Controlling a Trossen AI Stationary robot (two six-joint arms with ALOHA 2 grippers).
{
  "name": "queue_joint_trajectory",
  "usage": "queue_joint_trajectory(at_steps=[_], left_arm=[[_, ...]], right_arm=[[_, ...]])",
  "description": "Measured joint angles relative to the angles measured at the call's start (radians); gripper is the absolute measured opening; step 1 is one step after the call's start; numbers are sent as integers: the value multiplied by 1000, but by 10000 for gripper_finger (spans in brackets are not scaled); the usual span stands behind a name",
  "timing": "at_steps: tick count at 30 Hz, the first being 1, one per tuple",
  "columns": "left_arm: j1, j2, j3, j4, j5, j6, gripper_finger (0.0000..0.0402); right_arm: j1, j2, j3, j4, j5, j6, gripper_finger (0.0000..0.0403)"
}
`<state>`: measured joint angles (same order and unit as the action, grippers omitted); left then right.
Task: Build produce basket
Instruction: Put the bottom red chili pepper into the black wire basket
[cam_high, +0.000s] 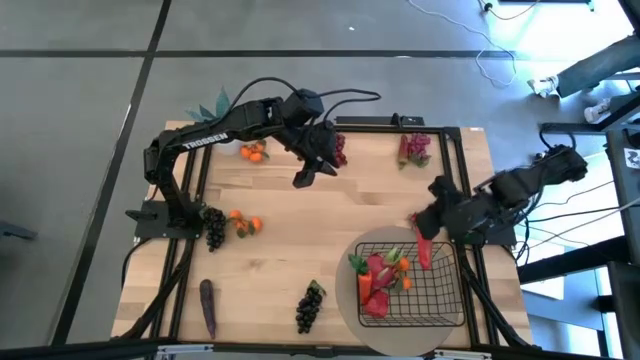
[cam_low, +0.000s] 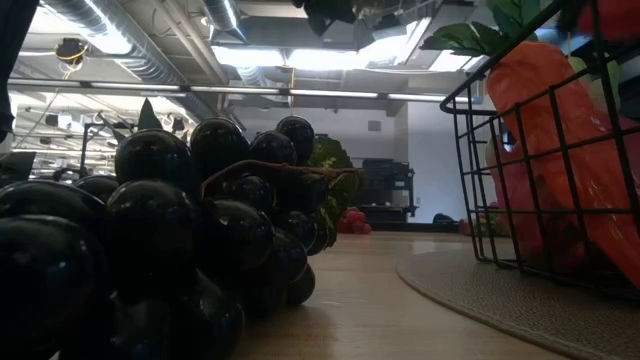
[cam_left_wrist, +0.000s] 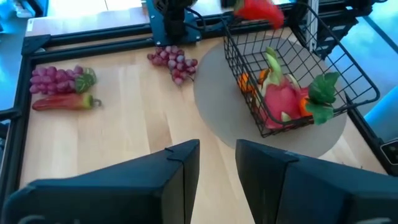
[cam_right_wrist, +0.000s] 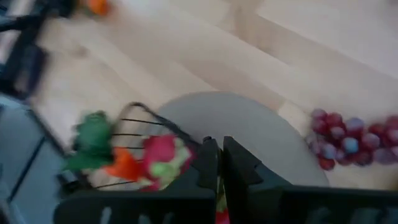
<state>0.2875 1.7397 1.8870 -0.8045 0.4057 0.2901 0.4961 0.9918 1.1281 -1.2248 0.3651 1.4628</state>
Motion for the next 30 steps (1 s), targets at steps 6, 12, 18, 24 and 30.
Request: queue_joint_trajectory(at_steps=[6,12,18,24,30], left_arm=[[5,0,0,16,-3,-31,93],[27,0,0,16,-8,-86,93],[38,0,0,16,-10,-104,93],[40,0,0,33,-46,-105,93],[40,0,0,55,-53,-106,93]], right_arm=[[34,-6,-165,142,-1,31,0],[76,1,-257,245,1,16,0],[160,3,-284,249,69,-5,0],[252,58,-284,256,104,-33,0],[312,140,-284,308,105,-29,0]])
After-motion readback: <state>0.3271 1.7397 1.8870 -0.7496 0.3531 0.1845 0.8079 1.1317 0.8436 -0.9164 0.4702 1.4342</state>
